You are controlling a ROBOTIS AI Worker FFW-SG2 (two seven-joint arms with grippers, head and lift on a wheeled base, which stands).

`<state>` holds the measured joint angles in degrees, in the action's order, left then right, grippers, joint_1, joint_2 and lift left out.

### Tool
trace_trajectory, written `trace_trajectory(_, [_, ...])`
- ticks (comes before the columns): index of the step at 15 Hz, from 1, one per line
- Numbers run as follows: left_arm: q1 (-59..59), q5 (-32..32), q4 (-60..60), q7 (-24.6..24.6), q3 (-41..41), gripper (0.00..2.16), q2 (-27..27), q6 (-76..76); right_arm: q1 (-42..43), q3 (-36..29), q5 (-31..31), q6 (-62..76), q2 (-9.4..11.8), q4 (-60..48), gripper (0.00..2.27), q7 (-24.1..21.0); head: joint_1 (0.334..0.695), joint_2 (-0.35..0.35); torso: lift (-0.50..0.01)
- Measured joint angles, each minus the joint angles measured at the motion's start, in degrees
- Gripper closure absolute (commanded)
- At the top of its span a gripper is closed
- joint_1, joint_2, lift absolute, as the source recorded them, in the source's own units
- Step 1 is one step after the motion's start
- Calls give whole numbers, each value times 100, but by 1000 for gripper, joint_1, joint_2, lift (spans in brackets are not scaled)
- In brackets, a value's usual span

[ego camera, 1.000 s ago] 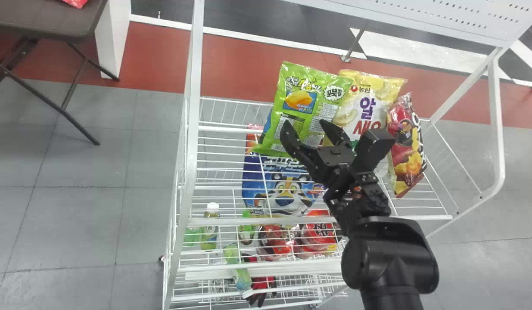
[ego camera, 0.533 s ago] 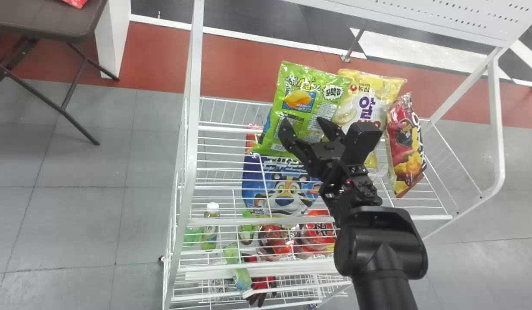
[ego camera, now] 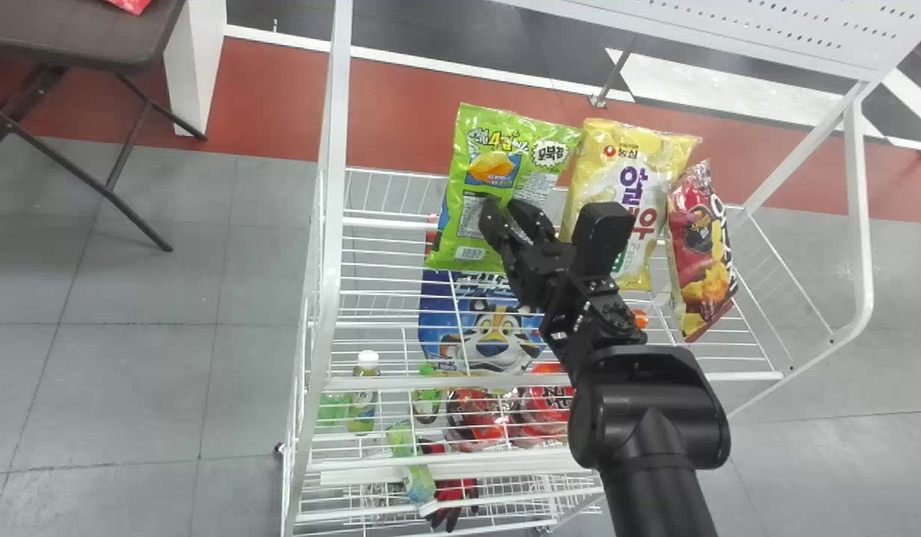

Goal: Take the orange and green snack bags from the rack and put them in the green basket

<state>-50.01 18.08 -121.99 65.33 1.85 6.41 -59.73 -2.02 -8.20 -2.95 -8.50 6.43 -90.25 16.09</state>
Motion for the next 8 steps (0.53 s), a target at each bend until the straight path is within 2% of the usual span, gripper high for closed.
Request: trace_trajectory(8, [26,-5,-9,-6,-6,2148,1,-18,-548,-78,-269,268,128,-740,2246,36,695,-350,0])
